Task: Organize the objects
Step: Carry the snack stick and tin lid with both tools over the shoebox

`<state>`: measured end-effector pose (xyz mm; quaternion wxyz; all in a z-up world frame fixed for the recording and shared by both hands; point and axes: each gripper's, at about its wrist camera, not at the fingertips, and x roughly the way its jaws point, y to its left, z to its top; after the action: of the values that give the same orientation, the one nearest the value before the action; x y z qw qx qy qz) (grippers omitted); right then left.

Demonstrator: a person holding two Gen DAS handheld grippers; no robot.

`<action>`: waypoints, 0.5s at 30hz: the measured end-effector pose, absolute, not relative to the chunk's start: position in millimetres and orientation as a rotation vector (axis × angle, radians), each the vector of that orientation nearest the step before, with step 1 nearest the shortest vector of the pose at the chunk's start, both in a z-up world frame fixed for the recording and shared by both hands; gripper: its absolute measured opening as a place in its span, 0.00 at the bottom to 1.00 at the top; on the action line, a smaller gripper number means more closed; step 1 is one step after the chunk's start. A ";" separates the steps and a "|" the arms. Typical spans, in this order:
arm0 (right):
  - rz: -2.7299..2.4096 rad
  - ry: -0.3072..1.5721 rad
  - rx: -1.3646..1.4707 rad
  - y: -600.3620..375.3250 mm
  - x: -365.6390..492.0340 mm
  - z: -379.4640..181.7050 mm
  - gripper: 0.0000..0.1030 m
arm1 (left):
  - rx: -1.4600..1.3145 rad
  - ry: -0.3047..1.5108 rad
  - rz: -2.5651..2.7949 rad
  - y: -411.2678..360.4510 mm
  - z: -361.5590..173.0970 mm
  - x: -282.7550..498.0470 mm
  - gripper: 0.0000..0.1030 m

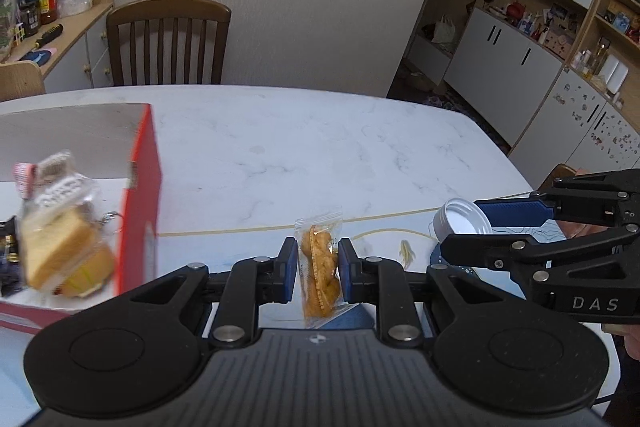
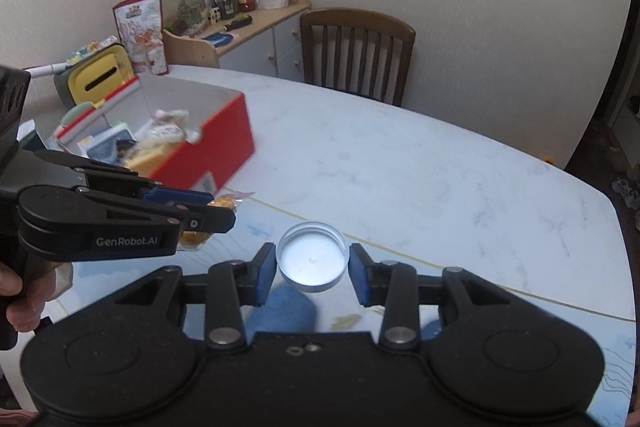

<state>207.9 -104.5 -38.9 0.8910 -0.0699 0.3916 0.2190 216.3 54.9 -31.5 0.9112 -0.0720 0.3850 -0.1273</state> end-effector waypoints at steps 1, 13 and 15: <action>0.457 0.807 -0.146 -97.8 205.9 -35.9 0.37 | -0.153 0.786 -0.263 62.0 -28.7 213.0 0.20; 0.504 0.789 -0.187 -1.6 199.3 -18.0 0.37 | -0.134 0.733 -0.226 159.4 -4.4 189.0 0.20; 0.512 0.785 -0.199 14.7 201.2 -17.3 0.37 | -0.132 0.735 -0.208 177.5 -4.0 188.4 0.20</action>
<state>201.2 14.7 -17.3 0.8875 -0.0958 0.3776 0.2463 188.4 177.5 -4.0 0.9258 -0.0646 0.3583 -0.1015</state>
